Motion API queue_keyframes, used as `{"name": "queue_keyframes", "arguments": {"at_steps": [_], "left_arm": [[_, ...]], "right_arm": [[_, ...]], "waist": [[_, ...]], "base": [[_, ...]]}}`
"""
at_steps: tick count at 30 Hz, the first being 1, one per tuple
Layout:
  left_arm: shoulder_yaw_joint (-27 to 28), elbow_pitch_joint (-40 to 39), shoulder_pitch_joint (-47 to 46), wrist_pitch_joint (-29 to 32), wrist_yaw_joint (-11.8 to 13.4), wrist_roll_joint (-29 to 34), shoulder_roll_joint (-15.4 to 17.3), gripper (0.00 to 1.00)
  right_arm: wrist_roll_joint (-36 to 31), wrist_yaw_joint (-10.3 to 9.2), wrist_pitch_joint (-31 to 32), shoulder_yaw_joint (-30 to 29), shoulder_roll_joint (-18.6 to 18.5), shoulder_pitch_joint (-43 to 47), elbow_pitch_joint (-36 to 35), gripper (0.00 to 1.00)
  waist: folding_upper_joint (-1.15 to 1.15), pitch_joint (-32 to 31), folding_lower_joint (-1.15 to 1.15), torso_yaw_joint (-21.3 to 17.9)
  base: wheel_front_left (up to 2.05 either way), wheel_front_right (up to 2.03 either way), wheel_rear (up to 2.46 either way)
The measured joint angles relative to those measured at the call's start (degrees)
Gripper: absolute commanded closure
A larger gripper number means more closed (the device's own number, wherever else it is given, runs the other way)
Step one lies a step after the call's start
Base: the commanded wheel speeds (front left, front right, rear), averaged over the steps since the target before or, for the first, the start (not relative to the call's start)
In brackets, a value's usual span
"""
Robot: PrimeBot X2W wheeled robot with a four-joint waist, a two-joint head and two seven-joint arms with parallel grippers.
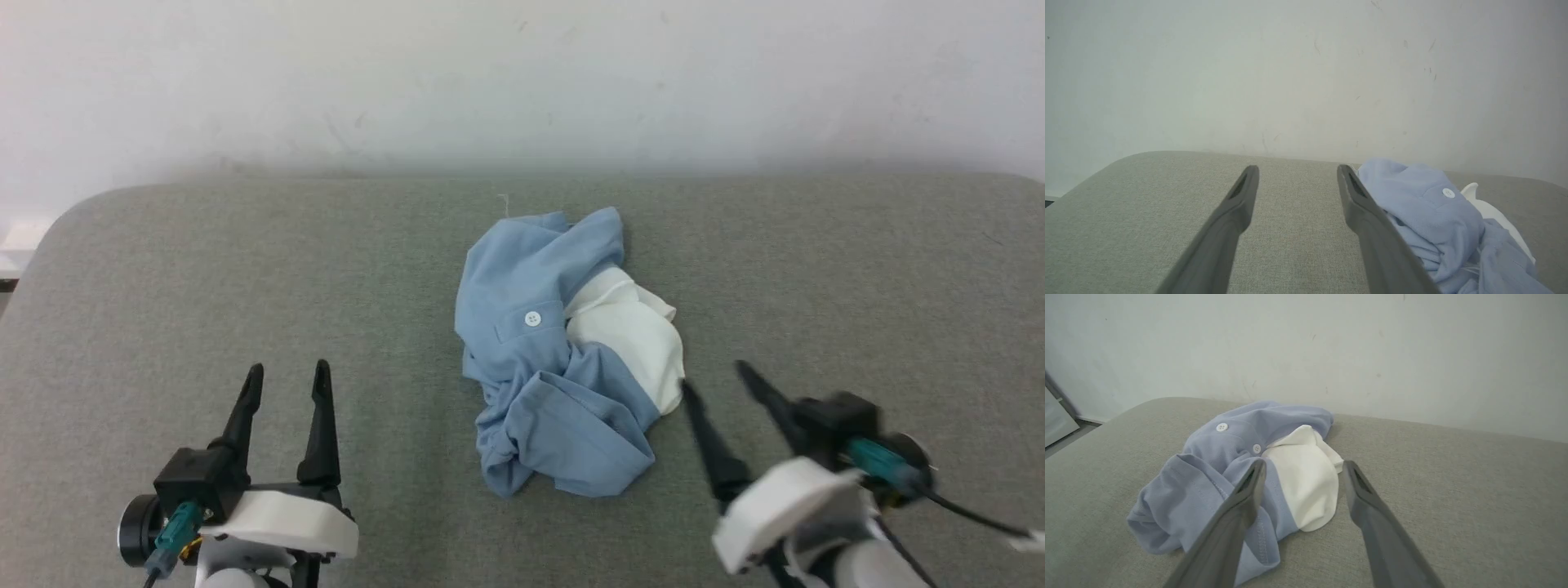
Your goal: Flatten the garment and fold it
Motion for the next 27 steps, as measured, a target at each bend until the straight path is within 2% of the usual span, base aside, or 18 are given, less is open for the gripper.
{"name": "queue_keyframes", "arguments": {"at_steps": [8, 18, 19, 20, 21, 22, 27], "left_arm": [[-0.3, 0.0, -0.1, 0.0, -0.8, 0.2, -2.2, 0.00], [0.4, 0.4, -0.6, 0.0, -2.4, 1.1, -4.1, 0.00], [0.5, 0.5, -0.7, 0.0, -2.6, 1.2, -4.3, 0.00], [0.5, 0.6, -0.8, 0.0, -2.8, 1.3, -4.4, 0.00], [0.6, 0.7, -0.8, 0.0, -2.8, 1.5, -4.5, 0.00], [0.8, 0.8, -0.9, 0.0, -2.8, 1.6, -4.6, 0.00], [1.7, 1.1, -1.0, 0.0, -3.3, 1.8, -5.0, 0.00]], "right_arm": [[3.5, 0.01, 14.6, 14.0, -1.8, -10.0, 3.9, 0.00], [8.4, 0.01, 22.9, 23.0, -5.3, -20.6, 10.7, 0.00], [8.7, 0.01, 23.3, 23.7, -5.7, -21.1, 11.5, 0.05], [9.3, 0.01, 23.4, 24.1, -5.9, -21.4, 12.1, 0.53], [10.0, 0.01, 23.8, 24.6, -6.0, -21.6, 12.7, 0.97], [10.2, 0.01, 23.7, 25.1, -6.3, -21.9, 13.0, 1.00], [11.7, 0.01, 20.4, 25.6, -7.1, -22.0, 12.3, 1.00]], "waist": [[0.00, 0.4, 0.00, 3.3], [0.00, 2.3, 0.00, 6.6], [0.00, 2.4, 0.01, 6.7], [0.00, 2.6, 0.01, 6.9], [0.00, 2.7, 0.01, 7.0], [0.00, 2.8, 0.01, 7.1], [0.00, 2.5, 0.00, 6.6]], "base": [[0.00, 0.00, 0.00], [0.00, 0.00, 0.00], [0.00, 0.00, 0.00], [0.00, 0.00, 0.00], [0.00, 0.00, 0.00], [0.00, 0.00, 0.00], [0.00, 0.00, 0.00]]}}
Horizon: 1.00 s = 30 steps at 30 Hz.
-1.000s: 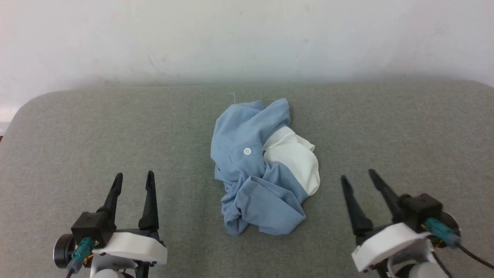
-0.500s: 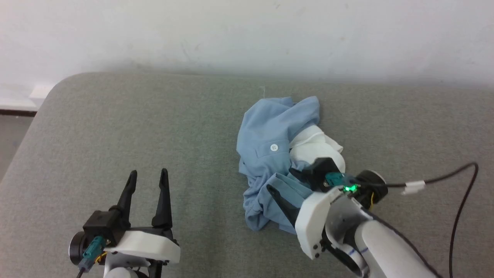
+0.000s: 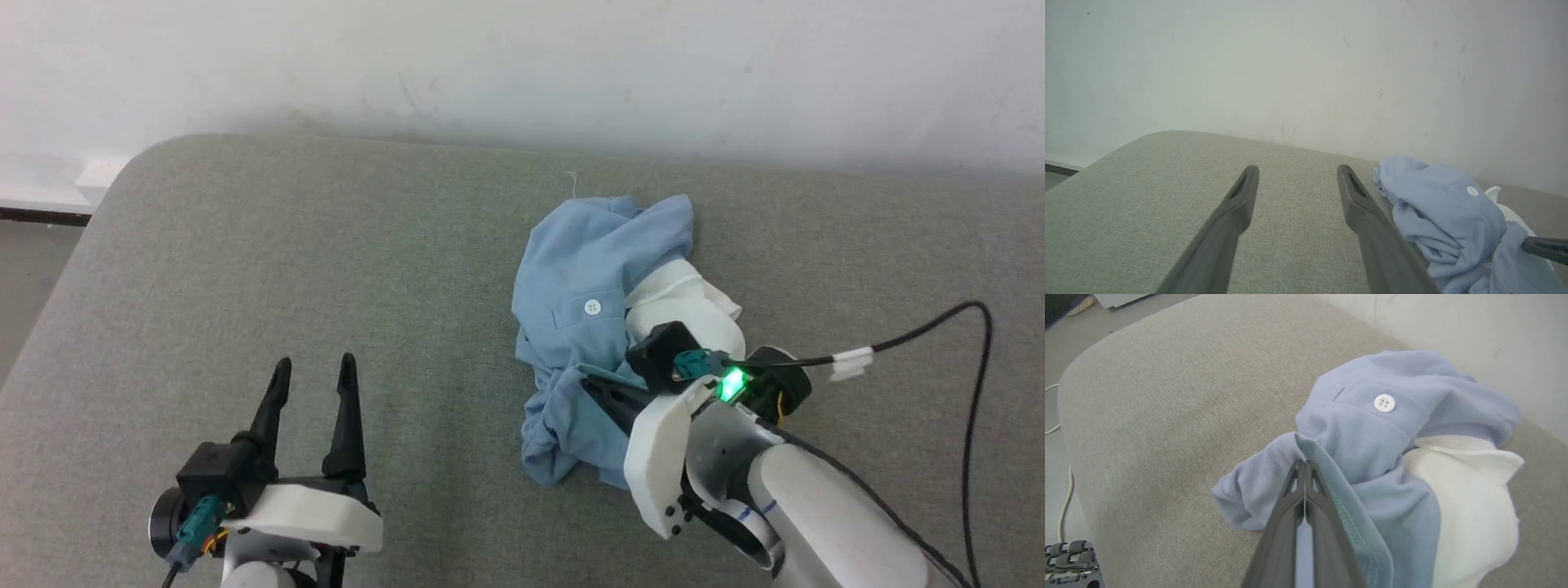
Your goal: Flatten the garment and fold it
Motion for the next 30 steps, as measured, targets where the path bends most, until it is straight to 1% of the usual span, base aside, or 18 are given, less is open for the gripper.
{"name": "queue_keyframes", "arguments": {"at_steps": [3, 6, 8, 11, 15, 17, 20, 22, 24, 25, 26, 27, 30], "left_arm": [[0.3, 0.2, 0.0, 0.0, -0.1, 0.3, -0.3, 0.00], [0.7, 0.2, 0.1, 0.0, -0.1, 0.6, -0.4, 0.00], [0.9, 0.2, 0.3, 0.0, -0.5, 0.8, -0.5, 0.00], [1.4, 0.2, 1.2, 0.0, -0.5, 0.9, -0.7, 0.00], [1.6, 0.2, 1.3, 0.0, -0.6, 1.2, -0.9, 0.00], [1.6, 0.2, 1.3, 0.0, -0.8, 1.2, -0.9, 0.00], [1.8, 0.4, 1.4, 0.0, -1.0, 1.3, -1.0, 0.00], [1.9, 0.6, 1.6, 0.0, -1.0, 1.4, -1.0, 0.00], [2.0, 0.9, 1.9, 0.0, -1.1, 1.4, -0.9, 0.00], [2.0, 1.1, 1.9, 0.0, -1.1, 1.4, -0.9, 0.00], [2.1, 1.2, 1.9, 0.0, -1.1, 1.4, -0.9, 0.00], [2.2, 1.3, 1.9, 0.0, -1.1, 1.4, -0.9, 0.00], [2.5, 1.5, 1.9, 0.0, -1.1, 1.4, -0.9, 0.00]], "right_arm": [[0.0, 0.00, -2.9, -2.0, -0.7, 1.2, -3.0, 1.00], [-0.7, 0.00, -5.3, -6.9, -1.0, 5.0, -7.9, 1.00], [-1.9, 0.00, -6.2, -12.1, -1.1, 8.7, -11.5, 1.00], [-4.7, 0.00, -6.5, -21.7, -0.7, 15.3, -17.3, 1.00], [-7.9, 0.00, -6.1, -34.9, 2.5, 25.0, -22.9, 1.00], [-8.4, 0.00, -5.6, -40.2, 4.4, 29.8, -23.9, 1.00], [-9.3, 0.00, -4.3, -47.6, 6.1, 35.7, -23.2, 1.00], [-9.4, 0.00, -3.8, -50.8, 6.6, 38.3, -21.6, 1.00], [-9.7, 0.00, -3.1, -52.4, 6.7, 40.1, -18.8, 1.00], [-9.4, 0.00, -3.1, -52.5, 6.8, 40.6, -17.4, 0.80], [-9.0, 0.00, -3.1, -52.3, 6.9, 40.9, -16.5, 0.55], [-8.2, 0.00, -3.6, -51.9, 7.0, 40.9, -16.0, 0.00], [-5.4, 0.00, -8.7, -50.9, 7.1, 39.9, -15.9, 0.00]], "waist": [[0.00, -0.5, 0.00, -0.6], [0.00, -1.1, 0.00, -1.5], [0.00, -1.4, 0.00, -2.2], [0.00, -1.9, 0.00, -3.5], [0.00, -2.4, 0.00, -5.1], [0.00, -2.6, -0.01, -5.8], [0.00, -2.7, 0.00, -6.5], [0.00, -2.7, -0.01, -7.0], [0.00, -2.6, -0.01, -7.3], [0.00, -2.6, -0.01, -7.4], [0.00, -2.5, -0.01, -7.5], [0.00, -2.4, -0.01, -7.5], [0.00, -2.2, 0.00, -7.9]], "base": [[0.00, 0.00, 0.00], [0.00, 0.00, 0.00], [0.00, 0.00, 0.00], [0.00, 0.00, 0.00], [0.00, 0.00, 0.00], [0.00, 0.00, 0.00], [0.00, 0.00, 0.00], [0.00, 0.00, 0.00], [0.00, 0.00, 0.00], [0.00, 0.00, 0.00], [0.00, 0.00, 0.00], [0.00, 0.00, 0.00], [0.00, 0.00, 0.00]]}}
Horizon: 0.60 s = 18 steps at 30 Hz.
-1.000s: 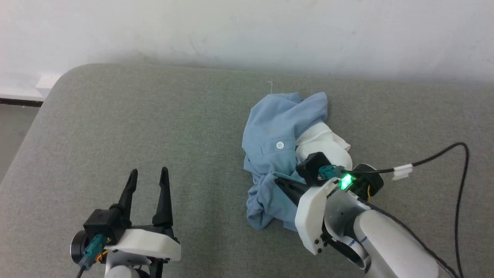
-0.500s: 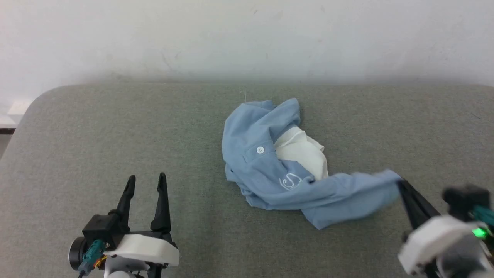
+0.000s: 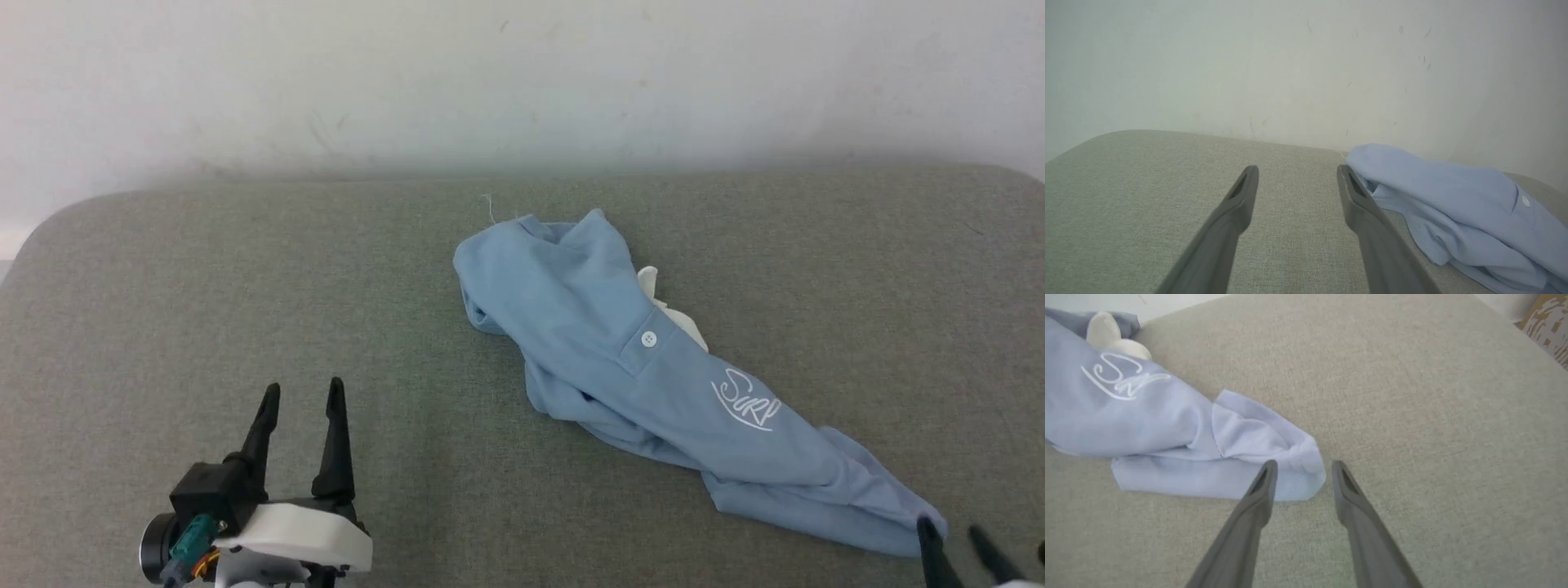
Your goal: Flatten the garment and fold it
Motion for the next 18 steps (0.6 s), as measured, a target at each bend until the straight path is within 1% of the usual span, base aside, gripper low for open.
{"name": "queue_keyframes", "arguments": {"at_steps": [4, 8, 12, 15, 18], "left_arm": [[0.3, 0.3, 0.0, 0.0, 0.0, 0.0, 0.0, 0.00], [0.4, 0.7, 0.0, 0.0, 0.0, 0.0, 0.0, 0.00], [0.3, 1.3, 0.0, 0.0, 0.0, 0.0, 0.0, 0.00], [0.2, 1.8, 0.0, 0.0, 0.0, 0.0, 0.0, 0.00], [-0.2, 2.6, -0.3, 0.0, 0.0, 0.0, 0.0, 0.00]], "right_arm": [[2.0, 0.00, -8.2, 0.5, 0.0, -3.3, -1.3, 0.00], [1.2, 0.00, -14.0, 1.3, 0.0, -5.6, -2.8, 0.00], [-2.0, 0.00, -15.8, 4.9, 0.0, -6.9, -4.4, 0.00], [-4.7, 0.00, -15.3, 8.2, 0.0, -7.1, -5.7, 0.00], [-5.7, 0.00, -14.6, 10.6, 0.0, -7.1, -7.1, 0.00]], "waist": [[0.00, 0.0, 0.00, -0.2], [0.00, -0.4, 0.00, 0.1], [0.00, -0.9, 0.00, 0.4], [0.00, -1.1, 0.00, 0.7], [0.00, -1.0, 0.00, 1.1]], "base": [[0.00, 0.00, 0.00], [0.00, 0.00, 0.00], [0.00, 0.00, 0.00], [0.00, 0.00, 0.00], [0.00, 0.00, 0.00]]}}
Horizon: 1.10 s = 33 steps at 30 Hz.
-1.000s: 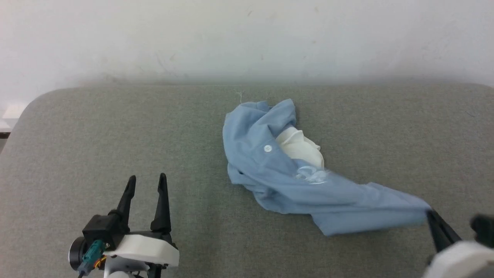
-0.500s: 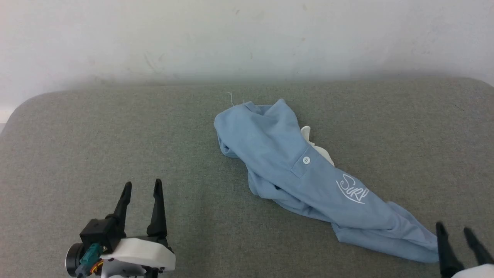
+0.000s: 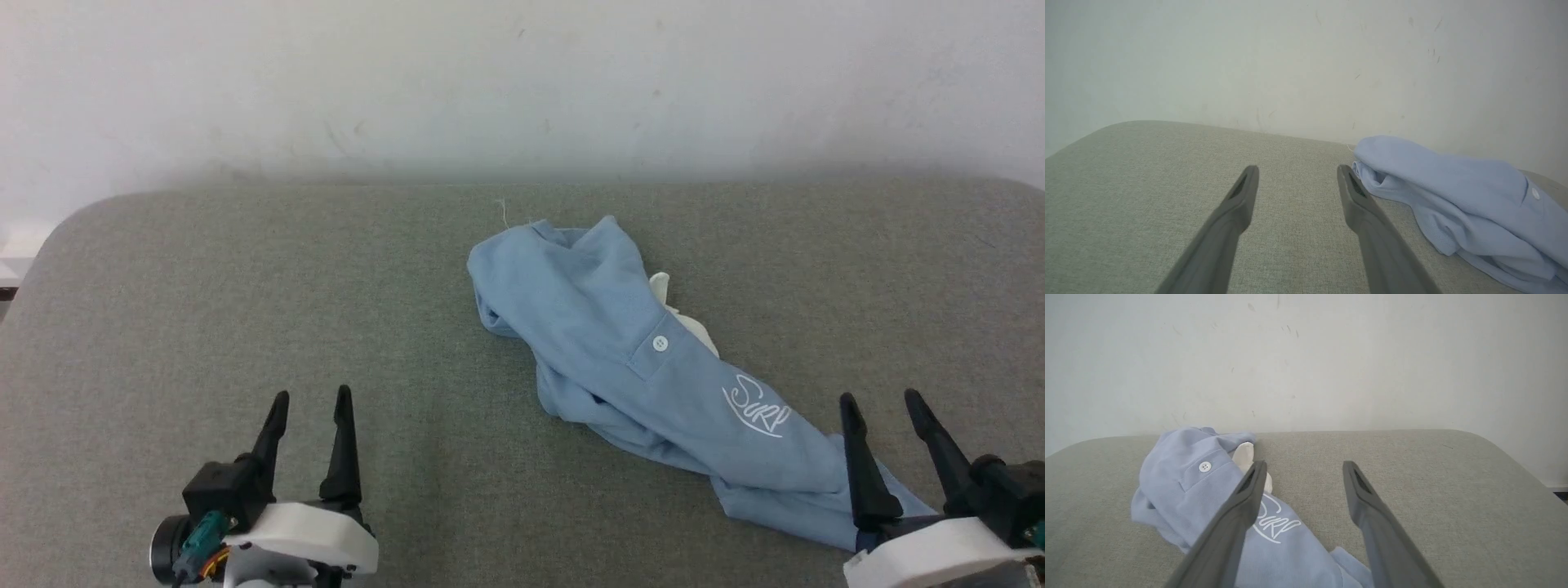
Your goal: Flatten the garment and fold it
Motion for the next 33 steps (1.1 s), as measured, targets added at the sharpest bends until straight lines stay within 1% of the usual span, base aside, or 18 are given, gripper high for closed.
{"name": "queue_keyframes", "arguments": {"at_steps": [3, 4, 10, 15, 19, 21, 28, 31, 33], "left_arm": [[-0.7, 0.7, -2.4, 0.4, 0.0, -0.1, 0.0, 0.00], [-1.2, 1.1, -3.8, 0.7, -0.5, -0.1, 0.0, 0.00], [-6.0, 4.9, -17.0, 5.0, -2.8, -0.7, -0.5, 0.00], [-10.6, 12.0, -28.6, 12.3, -4.8, -0.7, -0.5, 0.00], [-14.2, 19.8, -35.4, 19.1, -5.6, -0.7, 0.0, 0.00], [-16.4, 23.5, -38.0, 22.4, -6.0, -0.7, 0.5, 0.00], [-23.3, 36.1, -45.1, 32.7, -6.1, -2.1, 2.0, 0.00], [-27.7, 40.3, -46.3, 37.2, -6.1, -4.5, 2.4, 0.00], [-30.4, 41.3, -47.4, 39.5, -6.1, -6.7, 2.7, 0.00]], "right_arm": [[-0.7, 0.00, 0.5, 2.0, 0.0, 0.0, -1.6, 0.00], [-0.8, 0.00, 0.7, 2.7, 0.0, 0.0, -2.0, 0.00], [-0.9, 0.00, 1.7, 5.0, 0.0, -0.5, -3.1, 0.00], [-0.9, 0.00, 2.0, 6.0, 0.0, -2.9, -3.3, 0.00], [-0.8, 0.00, 2.0, 6.6, 0.0, -3.9, -3.0, 0.00], [-0.6, 0.00, 2.0, 6.9, 0.0, -4.0, -2.7, 0.00], [0.5, 0.00, 1.4, 8.0, 0.0, -5.5, -1.2, 0.00], [0.5, 0.00, 1.2, 8.3, 0.0, -6.1, -0.8, 0.00], [0.6, 0.00, 1.0, 8.3, 0.0, -6.1, -0.6, 0.00]], "waist": [[0.00, 0.6, -0.01, 0.1], [0.00, 0.9, 0.00, 0.1], [0.00, 3.3, 0.01, -0.5], [0.00, 5.7, 0.01, -1.7], [0.00, 7.4, 0.01, -3.3], [0.00, 8.2, 0.01, -4.0], [0.00, 10.6, 0.01, -6.4], [0.00, 11.3, 0.01, -7.4], [0.00, 11.5, 0.00, -7.9]], "base": [[0.00, 0.00, 0.00], [0.00, 0.00, 0.00], [0.00, 0.00, 0.00], [0.00, 0.00, 0.00], [0.00, 0.00, 0.00], [0.00, 0.00, 0.00], [0.00, 0.00, 0.00], [0.00, 0.00, 0.00], [0.00, 0.00, 0.00]]}}
